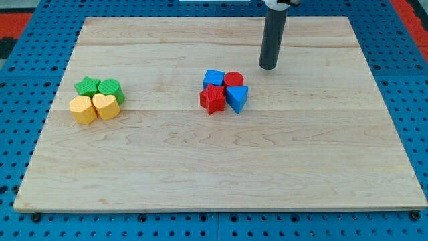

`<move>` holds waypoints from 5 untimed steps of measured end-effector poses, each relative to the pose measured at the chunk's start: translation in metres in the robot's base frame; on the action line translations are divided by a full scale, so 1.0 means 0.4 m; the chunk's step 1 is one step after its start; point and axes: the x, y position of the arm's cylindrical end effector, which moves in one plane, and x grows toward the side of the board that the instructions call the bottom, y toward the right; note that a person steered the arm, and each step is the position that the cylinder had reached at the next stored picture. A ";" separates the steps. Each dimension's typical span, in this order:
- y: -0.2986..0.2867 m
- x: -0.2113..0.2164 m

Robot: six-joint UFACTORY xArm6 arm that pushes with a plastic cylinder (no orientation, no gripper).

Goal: Separate the red star and blue triangle

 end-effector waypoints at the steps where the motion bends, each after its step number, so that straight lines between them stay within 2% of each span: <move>1: 0.034 0.000; 2: 0.168 0.067; 3: 0.214 0.183; 4: 0.186 0.207; 5: 0.099 0.211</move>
